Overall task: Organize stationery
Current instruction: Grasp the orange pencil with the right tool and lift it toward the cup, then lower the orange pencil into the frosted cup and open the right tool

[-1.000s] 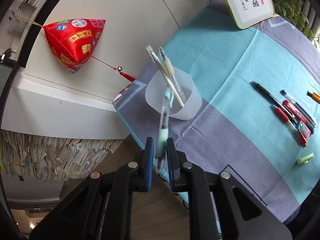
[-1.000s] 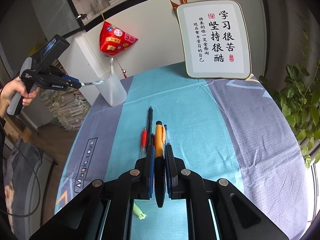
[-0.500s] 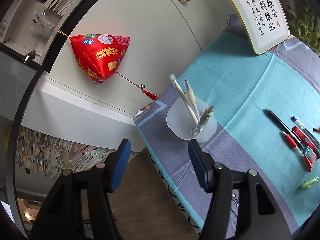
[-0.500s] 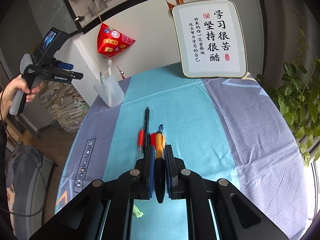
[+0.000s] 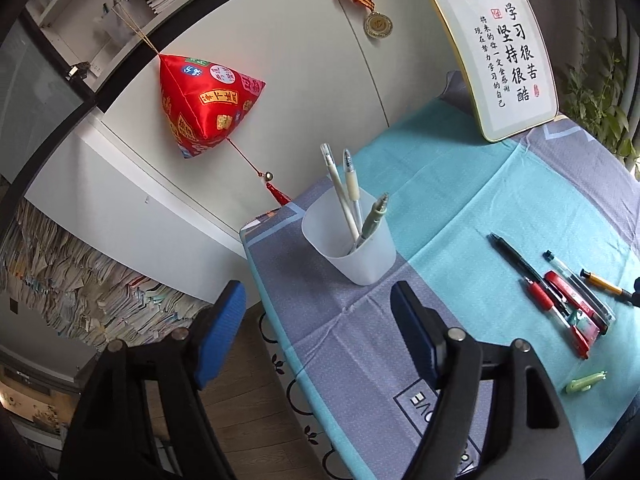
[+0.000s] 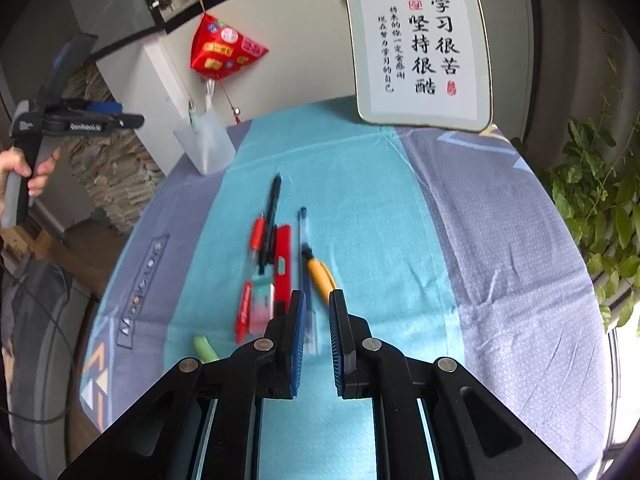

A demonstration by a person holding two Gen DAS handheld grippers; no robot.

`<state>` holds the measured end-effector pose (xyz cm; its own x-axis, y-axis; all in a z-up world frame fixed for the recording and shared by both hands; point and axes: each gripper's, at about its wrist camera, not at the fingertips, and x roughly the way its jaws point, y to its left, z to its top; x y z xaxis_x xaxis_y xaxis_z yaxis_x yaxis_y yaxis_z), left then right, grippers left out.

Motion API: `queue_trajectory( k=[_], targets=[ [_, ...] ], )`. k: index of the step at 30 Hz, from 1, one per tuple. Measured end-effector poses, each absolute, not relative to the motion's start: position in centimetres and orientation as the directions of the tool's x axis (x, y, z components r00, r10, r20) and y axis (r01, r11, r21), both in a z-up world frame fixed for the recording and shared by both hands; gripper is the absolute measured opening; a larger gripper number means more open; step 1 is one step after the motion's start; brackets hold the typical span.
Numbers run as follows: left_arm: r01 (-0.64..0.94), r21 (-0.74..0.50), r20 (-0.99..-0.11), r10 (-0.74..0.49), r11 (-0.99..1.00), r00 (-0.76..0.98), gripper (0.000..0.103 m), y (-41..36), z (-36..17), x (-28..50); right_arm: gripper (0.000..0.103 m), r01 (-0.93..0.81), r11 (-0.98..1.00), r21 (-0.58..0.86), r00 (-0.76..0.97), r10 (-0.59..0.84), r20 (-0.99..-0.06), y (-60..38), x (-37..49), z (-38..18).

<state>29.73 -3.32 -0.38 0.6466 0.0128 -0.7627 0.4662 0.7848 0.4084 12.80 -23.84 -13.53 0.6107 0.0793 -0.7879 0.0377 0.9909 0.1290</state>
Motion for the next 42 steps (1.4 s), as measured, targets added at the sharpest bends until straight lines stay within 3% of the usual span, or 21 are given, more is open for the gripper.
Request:
queue_trajectory(
  k=[1, 3, 5, 8, 10, 11, 12, 19, 26, 32, 38, 42],
  targets=[
    [0.475, 0.397, -0.767, 0.0, 0.785, 0.642, 0.076, -3.2, -0.6, 29.3, 0.021, 0.03, 0.994, 0.105, 0.594, 0.067, -0.802, -23.8, 12.7, -14.1],
    [0.479, 0.396, -0.767, -0.004, 0.783, 0.641, 0.076, -3.1, -1.1, 28.6, 0.039, 0.033, 0.997, 0.069, 0.576, 0.038, -0.816, -24.1, 12.3, -15.1],
    [0.482, 0.404, -0.769, 0.002, 0.777, 0.64, 0.076, -2.8, -1.7, 28.1, 0.045, 0.068, 0.998, 0.015, 0.57, -0.026, -0.821, -24.6, 12.0, -15.7],
    [0.484, 0.398, -0.772, 0.0, 0.779, 0.636, 0.076, -2.5, -2.4, 27.3, 0.046, 0.066, 0.998, 0.004, 0.556, -0.034, -0.831, -25.5, 12.2, -16.4],
    [0.483, 0.379, -0.777, -0.012, 0.789, 0.63, 0.076, -2.1, -2.8, 26.7, 0.039, 0.047, 0.999, -0.026, 0.564, -0.048, -0.825, -25.3, 12.2, -16.6],
    [0.483, 0.373, -0.778, -0.017, 0.792, 0.628, 0.076, -1.9, -2.9, 26.5, 0.021, 0.041, 0.997, -0.062, 0.567, -0.074, -0.82, -25.0, 12.3, -16.6],
    [0.481, 0.369, -0.776, -0.022, 0.795, 0.63, 0.076, -1.8, -3.1, 26.1, 0.01, 0.031, 0.998, -0.049, 0.565, -0.058, -0.823, -25.0, 12.4, -16.5],
    [0.476, 0.321, -0.769, -0.068, 0.818, 0.636, 0.076, -0.7, -3.5, 23.7, 0.011, -0.033, 0.997, -0.068, 0.602, -0.035, -0.797, -23.1, 13.4, -14.0],
    [0.474, 0.269, -0.773, -0.105, 0.839, 0.625, 0.076, 0.5, -4.4, 21.6, 0.01, -0.122, 0.976, -0.179, 0.679, -0.05, -0.732, -19.7, 16.4, -7.4],
    [0.46, 0.198, -0.777, -0.148, 0.866, 0.611, 0.076, 1.9, -5.5, 20.0, 0.01, -0.225, 0.958, -0.178, 0.706, 0.034, -0.708, -16.0, 20.5, -2.3],
    [0.438, 0.133, -0.797, -0.167, 0.889, 0.581, 0.076, 3.0, -6.8, 19.6, 0.01, -0.339, 0.921, -0.193, 0.655, 0.083, -0.751, -11.1, 25.7, 0.6],
    [0.43, 0.16, -0.783, -0.151, 0.889, 0.603, 0.076, 3.4, -7.1, 19.0, 0.01, -0.375, 0.901, -0.219, 0.606, 0.06, -0.793, -8.5, 29.2, 0.1]
  ],
)
